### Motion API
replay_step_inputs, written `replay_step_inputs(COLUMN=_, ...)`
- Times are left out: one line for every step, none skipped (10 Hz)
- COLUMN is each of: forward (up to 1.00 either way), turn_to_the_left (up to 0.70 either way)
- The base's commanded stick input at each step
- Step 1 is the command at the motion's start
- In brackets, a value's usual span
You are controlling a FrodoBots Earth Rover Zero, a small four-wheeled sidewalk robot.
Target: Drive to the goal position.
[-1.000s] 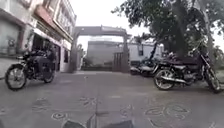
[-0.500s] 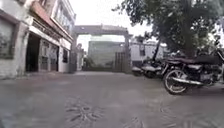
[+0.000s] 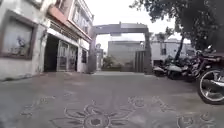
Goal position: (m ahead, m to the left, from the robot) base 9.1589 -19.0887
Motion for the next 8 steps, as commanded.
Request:
replay_step_inputs(forward=1.00, turn_to_the_left=0.06)
replay_step_inputs(forward=1.00, turn_to_the_left=0.06)
replay_step_inputs(forward=1.00, turn_to_the_left=0.06)
replay_step_inputs(forward=1.00, turn_to_the_left=0.06)
replay_step_inputs(forward=1.00, turn_to_the_left=0.06)
replay_step_inputs(forward=1.00, turn_to_the_left=0.06)
replay_step_inputs(forward=1.00, turn_to_the_left=0.06)
replay_step_inputs(forward=1.00, turn_to_the_left=0.06)
